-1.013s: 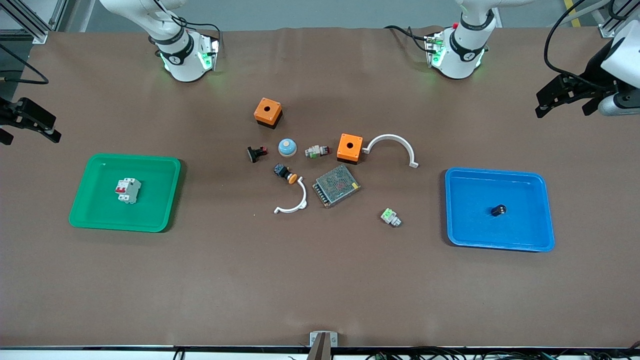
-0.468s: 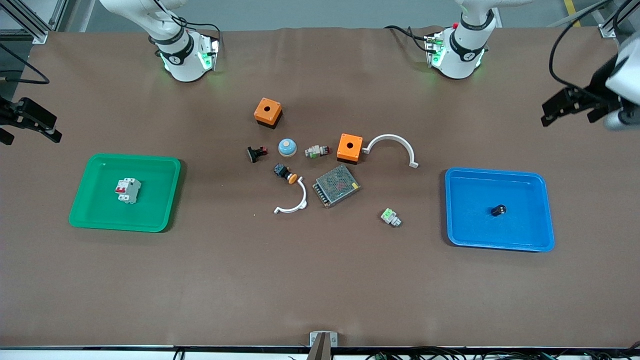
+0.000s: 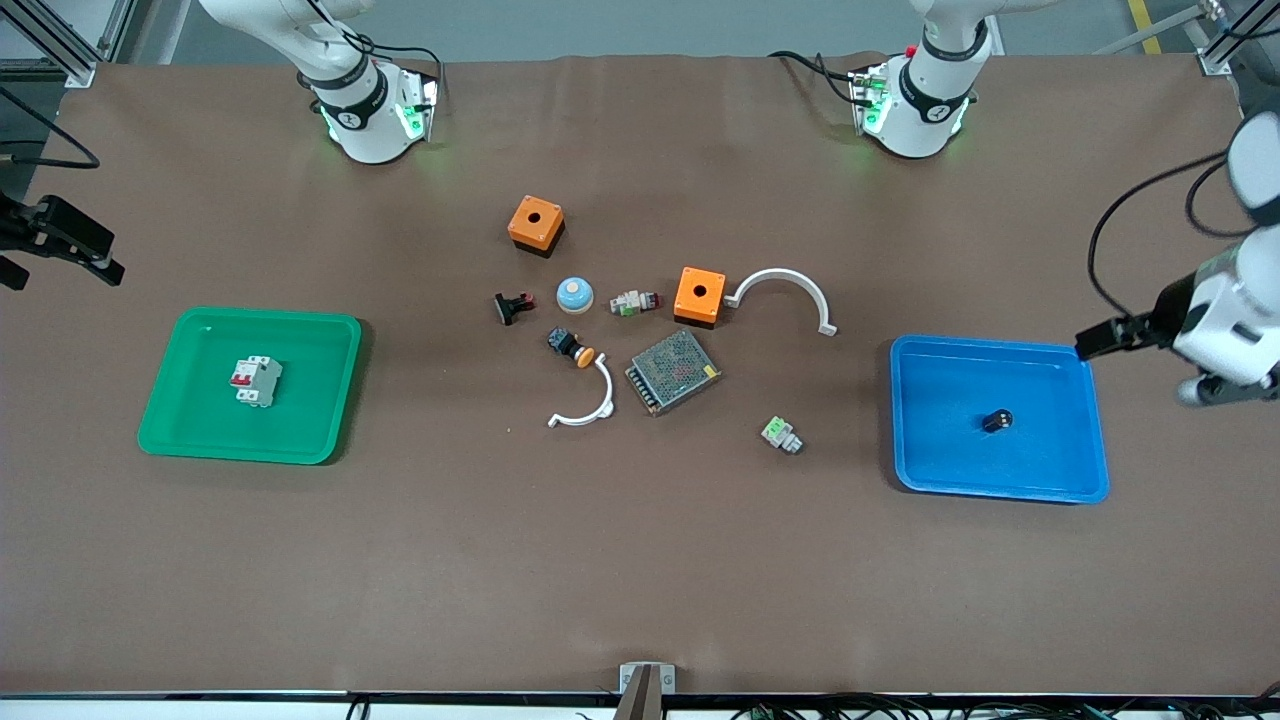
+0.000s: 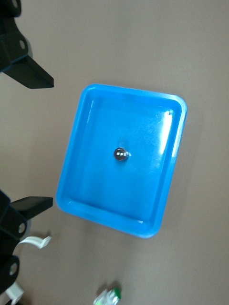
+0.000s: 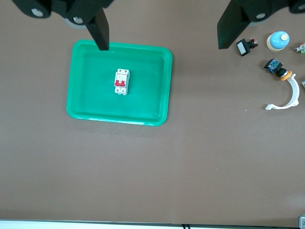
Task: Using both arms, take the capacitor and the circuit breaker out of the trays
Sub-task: 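Grasp the breaker with the right gripper while the left gripper grasps the capacitor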
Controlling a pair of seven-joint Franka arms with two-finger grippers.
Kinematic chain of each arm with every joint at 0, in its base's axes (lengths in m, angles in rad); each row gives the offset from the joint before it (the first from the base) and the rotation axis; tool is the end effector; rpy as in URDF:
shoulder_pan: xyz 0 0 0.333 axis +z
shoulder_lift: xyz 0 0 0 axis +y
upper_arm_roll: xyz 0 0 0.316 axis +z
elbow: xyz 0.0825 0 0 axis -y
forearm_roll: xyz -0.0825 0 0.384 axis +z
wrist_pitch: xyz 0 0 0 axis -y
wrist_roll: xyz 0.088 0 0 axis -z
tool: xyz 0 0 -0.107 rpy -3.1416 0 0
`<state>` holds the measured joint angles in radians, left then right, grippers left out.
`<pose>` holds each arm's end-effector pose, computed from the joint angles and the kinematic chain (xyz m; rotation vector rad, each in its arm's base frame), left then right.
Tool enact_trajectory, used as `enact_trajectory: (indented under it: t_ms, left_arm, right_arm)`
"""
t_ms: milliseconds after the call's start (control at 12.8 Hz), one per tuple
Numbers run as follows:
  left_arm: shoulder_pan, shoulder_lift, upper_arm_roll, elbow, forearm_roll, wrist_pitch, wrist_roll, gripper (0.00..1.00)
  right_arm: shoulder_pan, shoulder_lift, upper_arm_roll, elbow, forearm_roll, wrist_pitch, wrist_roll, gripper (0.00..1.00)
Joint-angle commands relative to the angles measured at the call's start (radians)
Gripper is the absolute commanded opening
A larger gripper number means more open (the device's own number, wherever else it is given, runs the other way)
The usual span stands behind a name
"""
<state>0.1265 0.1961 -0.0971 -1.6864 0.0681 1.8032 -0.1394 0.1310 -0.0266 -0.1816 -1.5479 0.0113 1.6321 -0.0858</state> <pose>0.6119 0.0275 0.4746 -3.0796 -0.2339 0.1167 0.5522 -0.0283 0.6556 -3.1277 -0.0546 -0.1741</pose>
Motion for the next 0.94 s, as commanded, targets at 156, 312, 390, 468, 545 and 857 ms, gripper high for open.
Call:
enact_trajectory:
  t_ms: [156, 312, 390, 468, 545, 857]
  left_arm:
    - [0.085, 0.057, -0.006, -0.223, 0.018, 0.291, -0.006, 1.00]
    - [0.087, 0.130, -0.006, -0.259, 0.018, 0.420, -0.005, 1.00]
    - [0.085, 0.172, -0.006, -0.257, 0.018, 0.456, -0.006, 1.00]
    - [0.081, 0.204, -0.006, -0.256, 0.018, 0.485, -0.006, 1.00]
    - [0.074, 0.229, -0.006, -0.256, 0.018, 0.510, -0.006, 1.00]
    - [0.071, 0.313, -0.012, -0.245, 0.019, 0.559, -0.005, 1.00]
  right_arm:
    - [0.013, 0.001, -0.010, 0.000, -0.025, 0.009, 0.017, 1.00]
    - [0.016, 0.028, -0.009, 0.002, -0.045, 0.035, 0.017, 1.00]
    - [0.004, 0.046, -0.010, 0.002, -0.039, 0.067, 0.024, 1.00]
    - [-0.001, 0.066, -0.013, 0.002, -0.034, 0.093, 0.024, 1.00]
    - [-0.011, 0.091, -0.015, 0.002, -0.046, 0.104, 0.023, 1.00]
    - [-0.105, 0.321, -0.016, 0.000, -0.033, 0.213, 0.023, 1.00]
